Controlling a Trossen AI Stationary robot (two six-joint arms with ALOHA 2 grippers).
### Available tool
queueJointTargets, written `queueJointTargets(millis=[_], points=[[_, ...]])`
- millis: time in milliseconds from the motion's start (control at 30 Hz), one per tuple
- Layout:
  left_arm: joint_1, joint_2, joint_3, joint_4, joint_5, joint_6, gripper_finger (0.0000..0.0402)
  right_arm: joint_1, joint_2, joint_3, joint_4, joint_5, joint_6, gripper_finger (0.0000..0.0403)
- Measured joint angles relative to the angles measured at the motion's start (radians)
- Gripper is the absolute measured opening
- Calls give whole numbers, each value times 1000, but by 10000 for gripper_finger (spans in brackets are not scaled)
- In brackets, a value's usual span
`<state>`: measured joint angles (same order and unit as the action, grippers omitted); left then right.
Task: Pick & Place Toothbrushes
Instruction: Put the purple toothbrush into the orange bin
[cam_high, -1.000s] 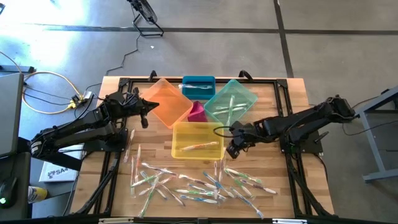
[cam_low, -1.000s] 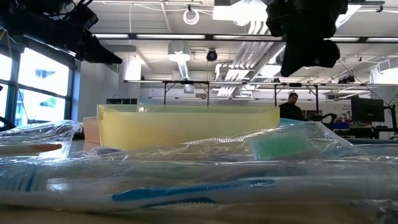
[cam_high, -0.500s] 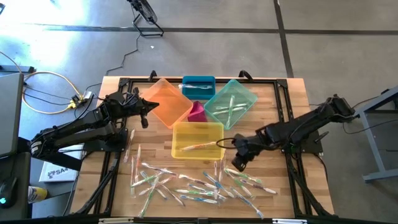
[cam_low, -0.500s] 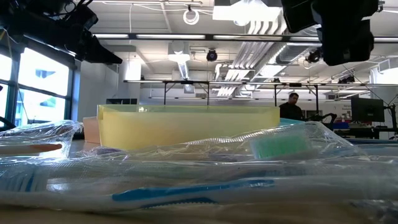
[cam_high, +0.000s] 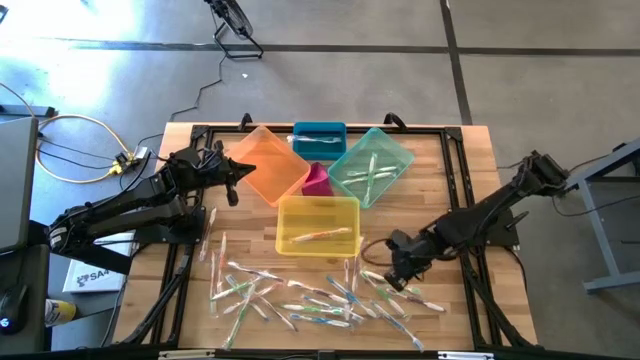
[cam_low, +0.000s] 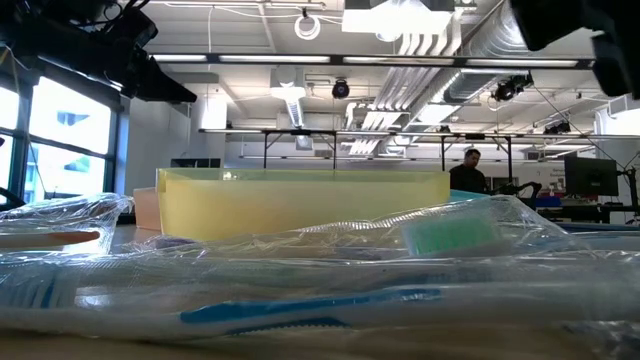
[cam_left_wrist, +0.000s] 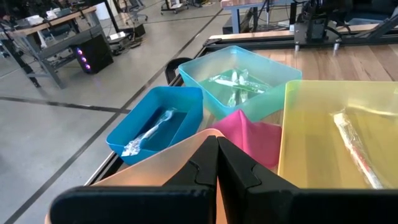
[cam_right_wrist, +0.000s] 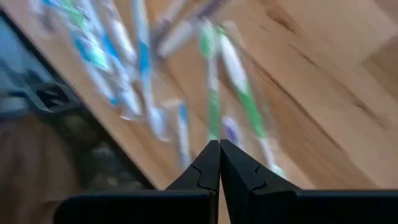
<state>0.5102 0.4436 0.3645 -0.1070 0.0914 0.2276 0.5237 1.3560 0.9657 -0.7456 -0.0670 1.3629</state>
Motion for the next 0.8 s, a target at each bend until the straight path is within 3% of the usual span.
queueJointTargets(millis=[267,533,800], points=[[0,0,0,0,0,0,0,129,0,0,-165,3,134,3],[0,0,0,2,0,0,0,267,31,0,-142,-33,319,3],[0,0,2,2,0,0,0,388,142,0,-77,-95,453,4]])
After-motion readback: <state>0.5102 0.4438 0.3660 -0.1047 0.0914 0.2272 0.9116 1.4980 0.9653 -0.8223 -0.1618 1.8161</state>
